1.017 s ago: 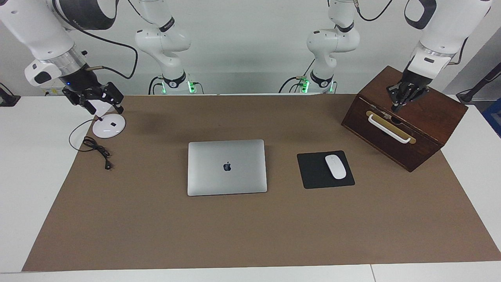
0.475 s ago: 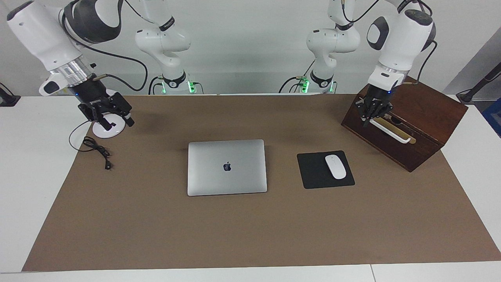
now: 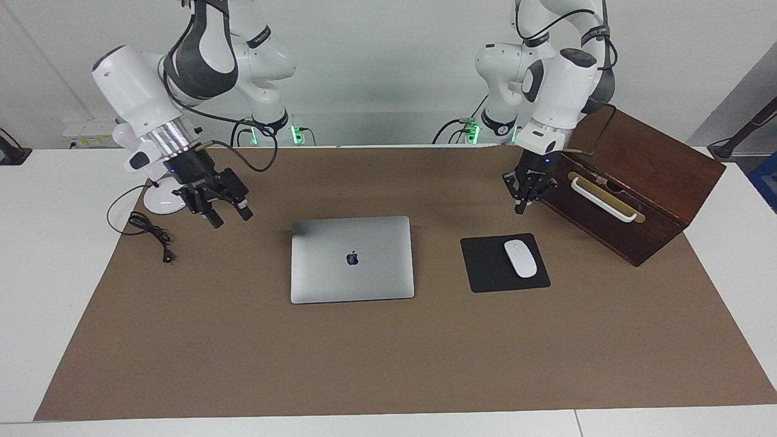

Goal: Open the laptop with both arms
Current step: 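Move the right gripper to the laptop lid while the left gripper advances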

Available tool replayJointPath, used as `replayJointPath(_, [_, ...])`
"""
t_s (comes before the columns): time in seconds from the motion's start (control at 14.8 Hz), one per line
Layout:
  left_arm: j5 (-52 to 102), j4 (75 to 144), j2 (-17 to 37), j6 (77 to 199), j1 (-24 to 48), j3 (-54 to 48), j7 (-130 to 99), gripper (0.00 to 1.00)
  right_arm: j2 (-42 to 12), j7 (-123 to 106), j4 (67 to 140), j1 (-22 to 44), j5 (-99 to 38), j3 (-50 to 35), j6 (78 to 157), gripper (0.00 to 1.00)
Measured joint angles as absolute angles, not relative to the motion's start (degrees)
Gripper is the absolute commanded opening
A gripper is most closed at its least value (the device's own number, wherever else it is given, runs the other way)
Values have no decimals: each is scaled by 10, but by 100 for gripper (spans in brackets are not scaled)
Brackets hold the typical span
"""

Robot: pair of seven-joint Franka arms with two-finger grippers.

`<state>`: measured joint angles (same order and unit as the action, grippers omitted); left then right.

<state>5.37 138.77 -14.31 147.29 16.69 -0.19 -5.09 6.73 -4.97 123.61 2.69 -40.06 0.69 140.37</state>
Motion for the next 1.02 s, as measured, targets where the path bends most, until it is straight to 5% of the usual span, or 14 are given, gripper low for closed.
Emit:
replayJointPath(0.34, [54,1469,-118,1641,250,-2,-121,0,67,-50,1279,28,-532,-69,1511,100])
replayJointPath(1.02, [54,1478,-35,1788,359,-2,-144,0,55,-86,1305,31,-890,-192,1629,100])
